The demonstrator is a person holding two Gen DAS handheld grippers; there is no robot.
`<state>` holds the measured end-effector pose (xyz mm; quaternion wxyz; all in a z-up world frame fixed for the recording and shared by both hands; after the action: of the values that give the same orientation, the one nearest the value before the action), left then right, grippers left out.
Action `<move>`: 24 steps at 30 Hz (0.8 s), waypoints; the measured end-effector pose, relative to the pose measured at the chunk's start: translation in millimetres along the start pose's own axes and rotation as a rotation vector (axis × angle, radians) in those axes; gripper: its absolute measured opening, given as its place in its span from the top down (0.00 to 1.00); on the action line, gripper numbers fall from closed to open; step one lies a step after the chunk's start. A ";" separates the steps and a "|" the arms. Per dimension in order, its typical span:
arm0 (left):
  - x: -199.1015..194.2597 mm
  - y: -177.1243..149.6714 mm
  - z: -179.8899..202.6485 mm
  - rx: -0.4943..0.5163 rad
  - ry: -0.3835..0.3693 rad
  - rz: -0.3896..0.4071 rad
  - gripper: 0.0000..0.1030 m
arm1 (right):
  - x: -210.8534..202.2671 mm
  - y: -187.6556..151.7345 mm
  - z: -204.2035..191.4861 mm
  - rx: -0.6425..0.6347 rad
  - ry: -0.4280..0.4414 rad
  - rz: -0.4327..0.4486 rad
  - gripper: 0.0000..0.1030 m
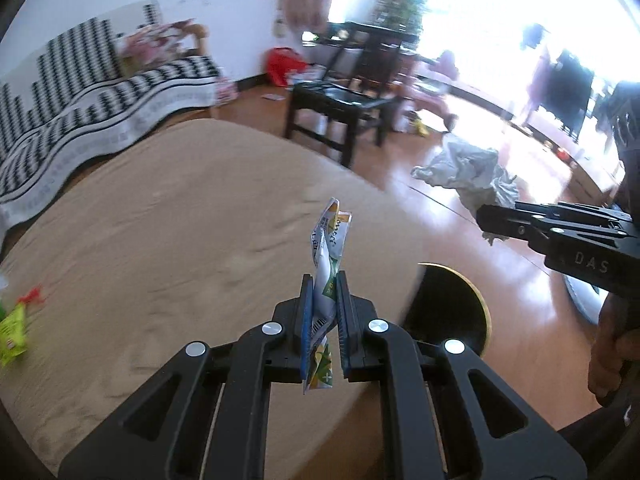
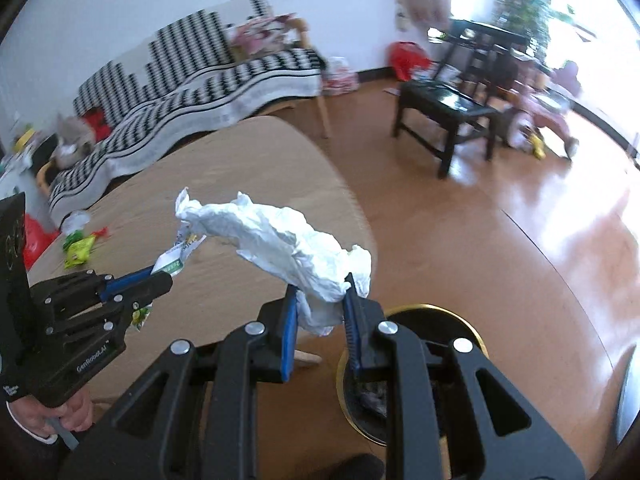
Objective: Collect trash
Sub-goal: 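Carry the tissue and wrapper strip over the black bin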
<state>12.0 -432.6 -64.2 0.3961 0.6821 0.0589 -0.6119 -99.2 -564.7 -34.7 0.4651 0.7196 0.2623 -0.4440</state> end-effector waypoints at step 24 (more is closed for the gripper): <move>108.2 -34.6 119.8 0.126 -0.121 -0.212 0.90 | 57.3 -94.0 134.8 0.282 -0.044 -0.283 0.79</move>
<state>-75.6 -526.2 -168.2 0.2884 0.6575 0.0679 -0.6928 -200.0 -647.9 -149.7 0.2982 0.7236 0.2859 -0.5529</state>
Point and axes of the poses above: each gripper's, at about its wrist camera, not at the fingertips, and x roughly the way its jaws point, z to its right, y to its top, the point moved 9 cm from there along x, roughly the way its jaws point, and after that the axes turned 15 degrees about -z, right-handed, at the moved point
